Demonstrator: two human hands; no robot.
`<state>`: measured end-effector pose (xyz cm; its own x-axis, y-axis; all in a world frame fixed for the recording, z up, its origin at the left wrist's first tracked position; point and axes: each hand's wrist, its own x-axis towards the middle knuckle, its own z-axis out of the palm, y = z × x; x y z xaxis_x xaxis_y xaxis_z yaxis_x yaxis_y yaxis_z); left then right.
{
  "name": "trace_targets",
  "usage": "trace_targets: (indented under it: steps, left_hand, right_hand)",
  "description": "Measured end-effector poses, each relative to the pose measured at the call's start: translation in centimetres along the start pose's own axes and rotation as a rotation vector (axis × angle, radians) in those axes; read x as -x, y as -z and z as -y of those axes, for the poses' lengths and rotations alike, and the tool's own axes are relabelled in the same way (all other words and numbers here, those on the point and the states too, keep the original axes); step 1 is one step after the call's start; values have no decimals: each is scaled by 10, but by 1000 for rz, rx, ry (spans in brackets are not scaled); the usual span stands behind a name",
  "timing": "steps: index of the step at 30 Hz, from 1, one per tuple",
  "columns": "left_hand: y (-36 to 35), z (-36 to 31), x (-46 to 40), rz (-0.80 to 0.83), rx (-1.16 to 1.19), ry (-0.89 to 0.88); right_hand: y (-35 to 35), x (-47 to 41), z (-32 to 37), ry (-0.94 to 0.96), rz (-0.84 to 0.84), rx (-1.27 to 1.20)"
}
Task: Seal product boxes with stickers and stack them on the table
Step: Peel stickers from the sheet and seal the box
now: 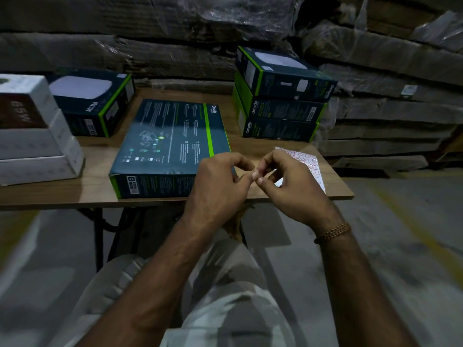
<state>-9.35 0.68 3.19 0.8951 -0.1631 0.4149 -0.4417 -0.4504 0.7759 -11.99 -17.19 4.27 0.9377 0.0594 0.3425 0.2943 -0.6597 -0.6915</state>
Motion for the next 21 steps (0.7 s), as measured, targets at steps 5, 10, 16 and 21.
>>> trace_targets:
  steps: [5,10,16,21]
  left_hand:
    - [10,11,19,-89,66,-32]
    - [17,24,38,-193,208,57]
    - [26,34,49,-342,237,114]
    - [34,42,55,-308,439,203]
  right_hand:
    - [-7,5,19,29,52,19]
    - [-20,9,33,14,69,-69]
    - [-45,10,39,-53,10,-209]
    - [-53,7,40,-66,-59,-196]
